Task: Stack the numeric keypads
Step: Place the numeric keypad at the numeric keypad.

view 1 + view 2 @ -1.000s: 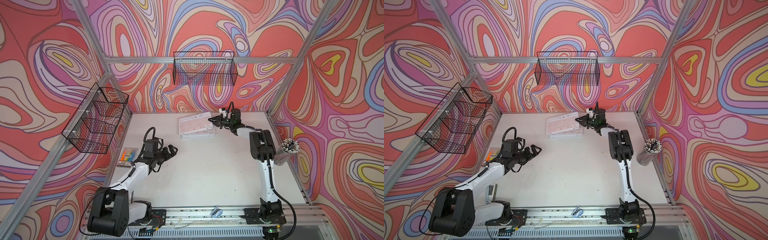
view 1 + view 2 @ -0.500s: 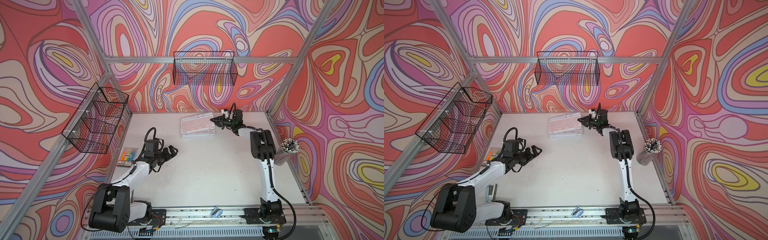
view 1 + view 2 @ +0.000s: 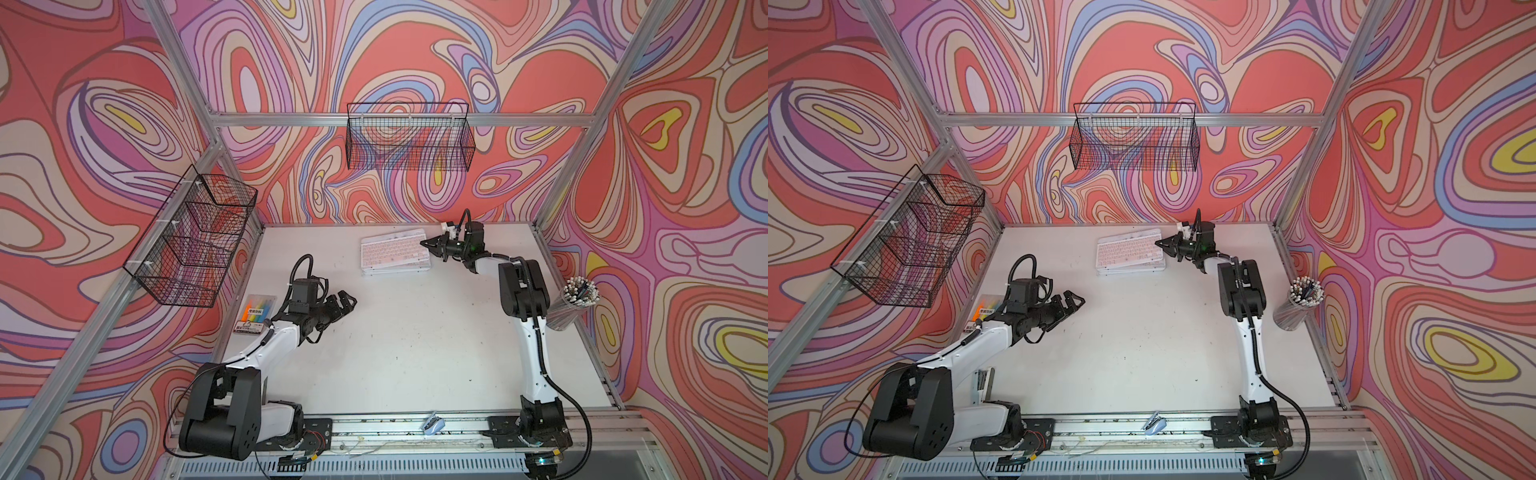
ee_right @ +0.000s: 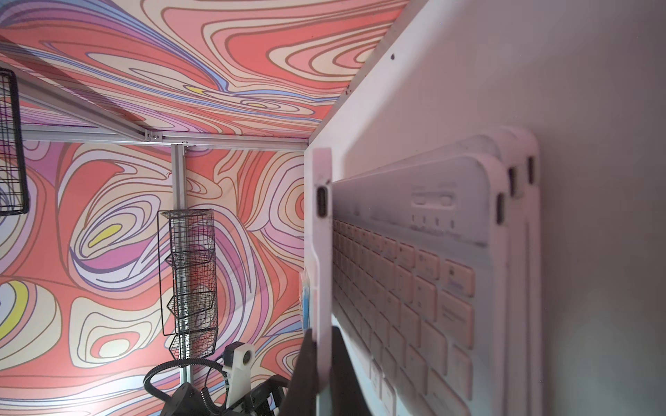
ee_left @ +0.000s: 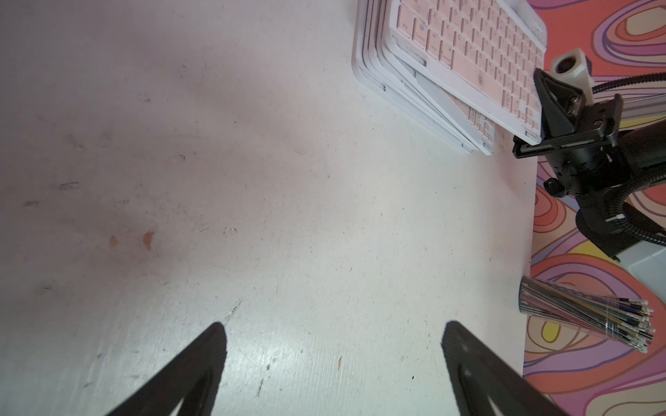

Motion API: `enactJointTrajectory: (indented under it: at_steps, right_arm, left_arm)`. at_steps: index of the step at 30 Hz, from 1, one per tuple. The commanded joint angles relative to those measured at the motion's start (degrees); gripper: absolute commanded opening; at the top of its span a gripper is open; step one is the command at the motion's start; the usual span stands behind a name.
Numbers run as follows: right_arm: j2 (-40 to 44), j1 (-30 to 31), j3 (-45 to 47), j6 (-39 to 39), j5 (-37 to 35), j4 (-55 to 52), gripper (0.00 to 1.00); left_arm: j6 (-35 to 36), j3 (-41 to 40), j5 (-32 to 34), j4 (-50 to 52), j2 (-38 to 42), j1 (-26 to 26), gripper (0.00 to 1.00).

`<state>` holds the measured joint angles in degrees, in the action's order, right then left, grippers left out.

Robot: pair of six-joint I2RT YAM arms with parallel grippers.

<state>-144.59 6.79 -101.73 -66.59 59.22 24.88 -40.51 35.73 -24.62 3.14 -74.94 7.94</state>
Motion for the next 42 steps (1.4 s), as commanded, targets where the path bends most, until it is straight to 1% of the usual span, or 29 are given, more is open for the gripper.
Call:
enactJointTrajectory:
  at_steps: [1, 9, 16, 29, 41, 42]
  right_arm:
    - [-1.2, -0.2, -0.4, 1.3, -0.5, -0.5, 0.0]
    - [-2.6, -0.3, -2.4, 3.6, -0.6, -4.7, 0.0]
    - [-1.9, -0.5, -2.9, 8.0, -2.1, -10.2, 0.0]
    - [-2.5, -0.6, -3.8, 10.0, -2.9, -13.1, 0.0]
    - [-2.0, -0.8, -1.9, 11.7, -4.1, -13.9, 0.0]
    - [-1.8, -0.7, -1.8, 11.9, -4.4, -14.2, 0.01]
  left_arm:
    - [0.5, 1.5, -0.2, -0.3, -1.0, 0.3, 0.96]
    - [0.6, 2.1, -0.3, -0.1, -2.1, 0.3, 0.96]
    - [0.6, 2.5, -0.1, 0.0, -2.7, 0.4, 0.96]
    - [0.4, 2.9, 0.1, 0.2, -3.4, 0.7, 0.96]
    - [0.4, 3.3, 1.2, 0.9, -3.3, 1.7, 0.96]
    - [0.4, 3.4, 1.3, 0.9, -3.3, 1.8, 0.96]
